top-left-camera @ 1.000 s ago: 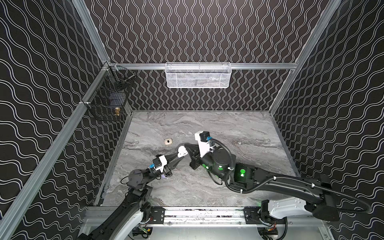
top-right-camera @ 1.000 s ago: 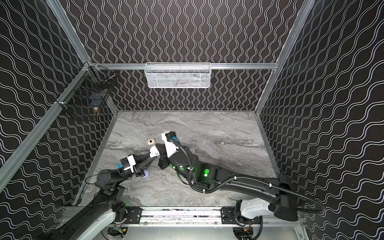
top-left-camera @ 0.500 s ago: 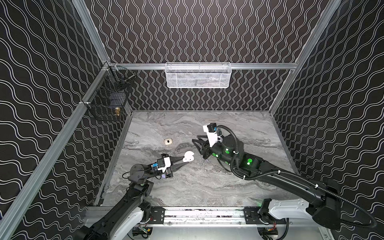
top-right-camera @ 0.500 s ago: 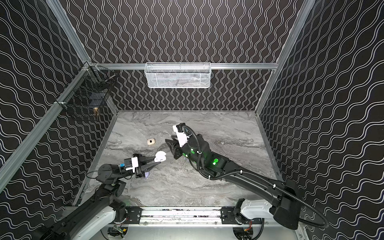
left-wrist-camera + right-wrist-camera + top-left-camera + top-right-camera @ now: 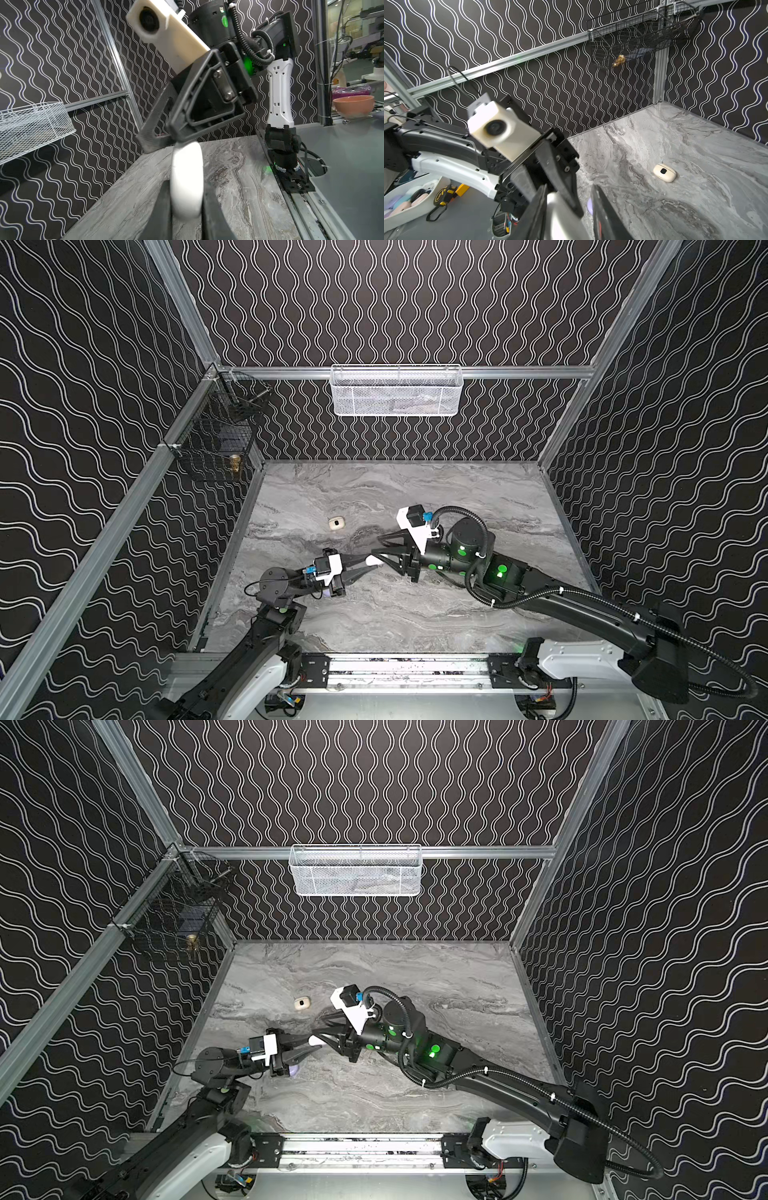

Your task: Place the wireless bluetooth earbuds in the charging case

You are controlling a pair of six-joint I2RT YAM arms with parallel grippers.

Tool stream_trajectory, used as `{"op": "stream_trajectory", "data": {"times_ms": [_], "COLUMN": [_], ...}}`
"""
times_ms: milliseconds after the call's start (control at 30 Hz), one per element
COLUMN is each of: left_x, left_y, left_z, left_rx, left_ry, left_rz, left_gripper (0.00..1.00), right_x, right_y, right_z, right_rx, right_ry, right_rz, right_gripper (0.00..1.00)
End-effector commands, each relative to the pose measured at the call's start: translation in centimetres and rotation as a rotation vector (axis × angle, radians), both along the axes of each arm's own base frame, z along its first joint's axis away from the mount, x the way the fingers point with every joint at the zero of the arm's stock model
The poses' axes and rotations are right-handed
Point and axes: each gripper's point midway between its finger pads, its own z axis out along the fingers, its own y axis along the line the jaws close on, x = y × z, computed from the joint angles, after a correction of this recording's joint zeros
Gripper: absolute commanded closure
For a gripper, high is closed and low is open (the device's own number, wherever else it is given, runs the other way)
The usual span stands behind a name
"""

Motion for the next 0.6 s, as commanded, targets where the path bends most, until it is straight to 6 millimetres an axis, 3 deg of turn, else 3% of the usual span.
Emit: {"op": "stream_trajectory", "data": {"times_ms": [0, 67, 167, 400, 500, 567], "left_x": [3.2, 6.7, 10.3, 16.6, 18.3, 19.1], "left_y": [0.8, 2.1, 3.5, 7.5, 5.7, 4.7], "left_z": [-0.8, -2.7, -6.5, -16.7, -18.6, -18.8], "left_rx": [-0.03, -0.077, -0.094, -0.107, -0.047, -0.067], "left_ry": [0.12, 0.313, 0.547, 1.049, 1.146, 1.156], "left_rz": [0.145, 0.3, 0.458, 0.745, 0.659, 0.598], "left_gripper": [1.0, 1.0, 1.0, 1.0, 1.0, 1.0], "right_x": [2.8, 4.6, 6.5, 8.9, 9.1, 9.1], "right_y": [-2.5, -5.2, -8.2, -10.7, -11.2, -11.3], "right_z": [1.5, 1.5, 0.2, -3.4, -4.2, -4.8], "right_rx": [0.06, 0.096, 0.115, 0.013, 0.001, -0.008], "right_ry": [0.005, 0.026, 0.04, 0.078, 0.082, 0.086], "right_rz": [-0.225, -0.391, -0.562, -0.736, -0.755, -0.755], "right_gripper": [0.62, 0.56, 0.49, 0.48, 0.47, 0.46]}}
